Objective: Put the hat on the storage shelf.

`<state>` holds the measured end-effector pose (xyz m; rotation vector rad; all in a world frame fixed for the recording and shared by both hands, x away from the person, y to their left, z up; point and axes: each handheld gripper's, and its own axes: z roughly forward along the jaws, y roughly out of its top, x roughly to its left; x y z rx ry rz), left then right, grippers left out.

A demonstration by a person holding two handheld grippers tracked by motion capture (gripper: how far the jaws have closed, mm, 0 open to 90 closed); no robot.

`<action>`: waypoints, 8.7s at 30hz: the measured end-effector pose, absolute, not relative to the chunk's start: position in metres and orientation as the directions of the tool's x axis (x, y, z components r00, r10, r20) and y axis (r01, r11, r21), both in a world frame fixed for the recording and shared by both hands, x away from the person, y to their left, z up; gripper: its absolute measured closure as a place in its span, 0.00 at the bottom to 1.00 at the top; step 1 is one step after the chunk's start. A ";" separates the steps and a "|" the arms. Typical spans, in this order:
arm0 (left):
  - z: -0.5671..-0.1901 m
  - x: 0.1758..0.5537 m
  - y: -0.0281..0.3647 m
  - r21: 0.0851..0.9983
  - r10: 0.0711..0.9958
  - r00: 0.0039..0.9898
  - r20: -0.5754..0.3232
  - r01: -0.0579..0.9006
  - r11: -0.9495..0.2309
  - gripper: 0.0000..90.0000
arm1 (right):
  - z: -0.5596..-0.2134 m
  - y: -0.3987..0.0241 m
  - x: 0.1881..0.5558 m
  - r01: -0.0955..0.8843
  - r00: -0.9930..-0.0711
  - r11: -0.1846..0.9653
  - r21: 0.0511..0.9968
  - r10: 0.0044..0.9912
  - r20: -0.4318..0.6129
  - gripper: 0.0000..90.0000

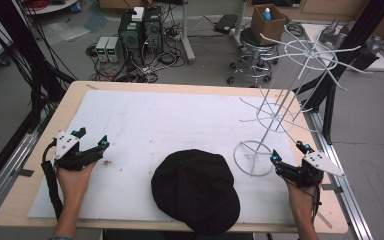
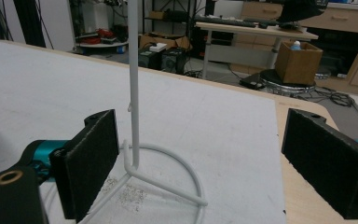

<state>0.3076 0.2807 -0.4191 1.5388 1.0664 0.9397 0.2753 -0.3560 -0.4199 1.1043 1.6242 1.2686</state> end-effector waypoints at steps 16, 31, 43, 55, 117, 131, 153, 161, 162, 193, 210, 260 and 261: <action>-0.418 0.308 0.276 0.980 0.937 0.345 0.055 0.163 -0.118 0.23 | -0.420 -0.356 0.274 0.166 -0.319 0.125 0.978 0.945 -0.067 0.11; -0.400 0.306 0.251 0.989 0.846 0.533 0.004 0.121 -0.081 0.23 | -0.420 -0.354 0.276 0.174 -0.326 0.127 0.977 0.943 -0.064 0.11; -0.389 0.303 0.225 0.992 0.786 0.617 -0.037 0.118 -0.047 0.23 | -0.420 -0.355 0.275 0.166 -0.325 0.136 0.977 0.943 -0.076 0.11; -0.382 0.298 0.192 0.991 0.728 0.685 0.002 0.096 -0.093 0.23 | -0.420 -0.355 0.275 0.169 -0.323 0.138 0.976 0.943 -0.077 0.11; -0.414 0.284 0.079 0.956 0.428 0.902 -0.060 0.175 -0.234 0.34 | -0.420 -0.358 0.273 0.169 -0.315 0.145 0.975 0.945 -0.086 0.11; -0.419 0.285 0.078 0.937 0.413 0.907 -0.078 0.208 -0.280 0.52 | -0.420 -0.357 0.273 0.168 -0.312 0.139 0.976 0.947 -0.082 0.11; -0.411 0.279 0.080 0.954 0.424 0.904 -0.061 0.177 -0.241 0.76 | -0.420 -0.357 0.273 0.169 -0.313 0.136 0.976 0.947 -0.078 0.11; -0.403 0.280 0.087 0.978 0.396 0.914 -0.086 0.154 -0.143 0.76 | -0.419 -0.359 0.272 0.168 -0.309 0.136 0.976 0.948 -0.079 0.11; -0.403 0.280 0.087 0.978 0.396 0.914 -0.086 0.154 -0.143 0.76 | -0.419 -0.360 0.271 0.165 -0.307 0.138 0.977 0.948 -0.082 0.11; -0.308 0.319 0.139 0.998 0.396 0.917 0.051 -0.037 -0.042 0.77 | -0.420 -0.360 0.273 0.174 -0.305 0.116 0.978 0.950 -0.058 0.11; -0.256 0.347 0.155 0.990 0.400 0.907 0.134 -0.144 -0.006 0.76 | -0.420 -0.361 0.273 0.172 -0.304 0.115 0.978 0.951 -0.058 0.11; -0.118 0.392 0.153 0.944 0.105 0.986 0.128 -0.154 0.293 0.77 | -0.421 -0.364 0.274 0.181 -0.301 0.106 0.978 0.952 -0.048 0.11; -0.117 0.393 0.152 0.941 0.095 0.988 0.125 -0.148 0.304 0.76 | -0.421 -0.364 0.274 0.183 -0.300 0.105 0.977 0.953 -0.046 0.11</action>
